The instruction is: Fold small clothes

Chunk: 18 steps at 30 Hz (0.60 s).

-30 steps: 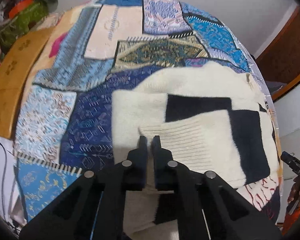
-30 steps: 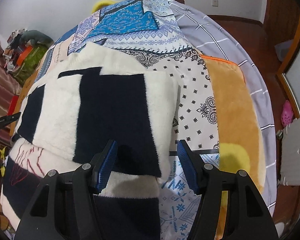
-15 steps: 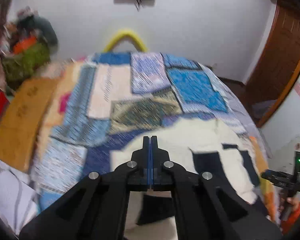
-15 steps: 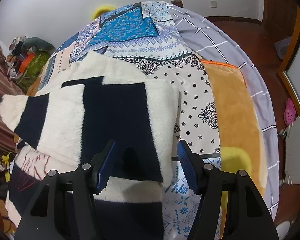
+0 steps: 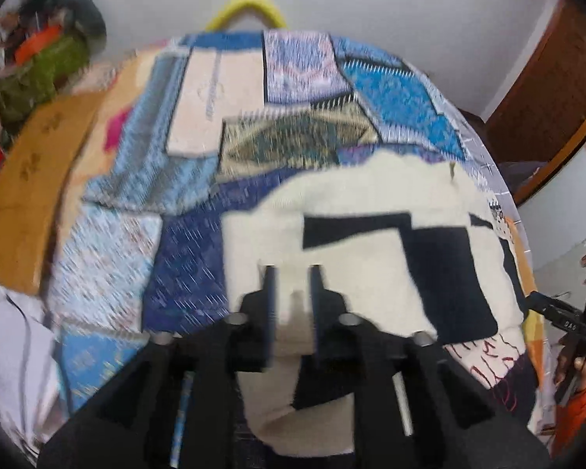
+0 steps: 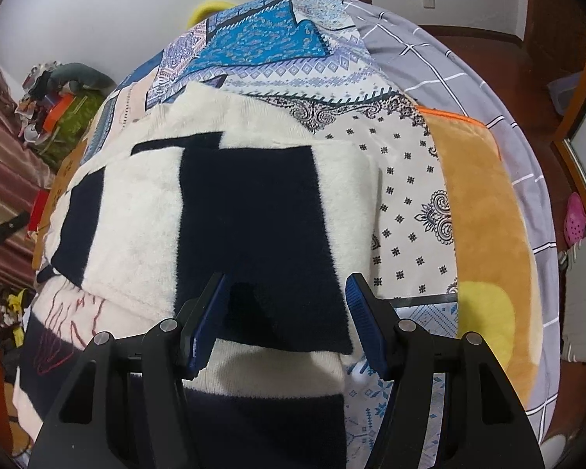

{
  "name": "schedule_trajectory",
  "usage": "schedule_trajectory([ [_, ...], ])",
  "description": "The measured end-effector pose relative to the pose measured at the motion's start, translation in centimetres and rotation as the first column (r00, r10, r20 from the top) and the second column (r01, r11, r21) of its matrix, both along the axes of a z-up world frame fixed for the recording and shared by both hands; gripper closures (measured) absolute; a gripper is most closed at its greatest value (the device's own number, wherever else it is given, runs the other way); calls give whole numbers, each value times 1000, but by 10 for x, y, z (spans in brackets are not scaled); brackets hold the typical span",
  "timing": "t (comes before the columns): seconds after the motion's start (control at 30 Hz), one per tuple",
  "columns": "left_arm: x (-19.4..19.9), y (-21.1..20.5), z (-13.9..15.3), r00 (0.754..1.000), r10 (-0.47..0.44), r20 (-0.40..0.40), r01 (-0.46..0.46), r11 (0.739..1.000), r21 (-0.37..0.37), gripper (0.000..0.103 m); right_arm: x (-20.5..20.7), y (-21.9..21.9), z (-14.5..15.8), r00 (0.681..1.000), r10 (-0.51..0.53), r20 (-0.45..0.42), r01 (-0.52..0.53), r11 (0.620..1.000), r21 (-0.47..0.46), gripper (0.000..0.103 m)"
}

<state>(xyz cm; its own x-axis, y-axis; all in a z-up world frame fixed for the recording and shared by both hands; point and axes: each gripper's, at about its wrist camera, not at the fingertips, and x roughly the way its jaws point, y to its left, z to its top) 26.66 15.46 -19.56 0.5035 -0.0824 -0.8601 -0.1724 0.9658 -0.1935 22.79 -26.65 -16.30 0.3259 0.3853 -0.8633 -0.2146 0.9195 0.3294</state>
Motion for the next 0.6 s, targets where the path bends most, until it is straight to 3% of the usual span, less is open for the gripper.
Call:
schedule_trajectory([
  [0.07, 2, 2, -13, 999, 20, -25, -21, 998, -56, 64, -1, 0, -2, 1000, 0, -8, 0, 1000, 0, 45],
  [0.23, 6, 5, -39, 996, 24, -86, -36, 989, -141, 64, -1, -3, -6, 1000, -5, -25, 5, 1000, 4, 45],
  [0.37, 6, 3, -45, 996, 10, -83, -23, 988, -151, 64, -1, -3, -8, 1000, -7, -31, 7, 1000, 7, 45],
  [0.4, 6, 1, -44, 997, 2, -78, -13, 990, -141, 67, -1, -3, -9, 999, -7, -33, 8, 1000, 9, 45],
  [0.47, 6, -4, -43, 997, -29, -68, 21, 993, -118, 94, -1, -2, -10, 999, -8, -36, 9, 1000, 10, 45],
  [0.5, 7, -7, -42, 997, -40, -72, 32, 994, -106, 100, -1, -2, -10, 999, -8, -37, 8, 1000, 10, 45],
  [0.6, 3, -14, -28, 999, -42, -30, 41, 999, -29, 101, -2, -1, -10, 999, -7, -36, 8, 1000, 9, 45],
])
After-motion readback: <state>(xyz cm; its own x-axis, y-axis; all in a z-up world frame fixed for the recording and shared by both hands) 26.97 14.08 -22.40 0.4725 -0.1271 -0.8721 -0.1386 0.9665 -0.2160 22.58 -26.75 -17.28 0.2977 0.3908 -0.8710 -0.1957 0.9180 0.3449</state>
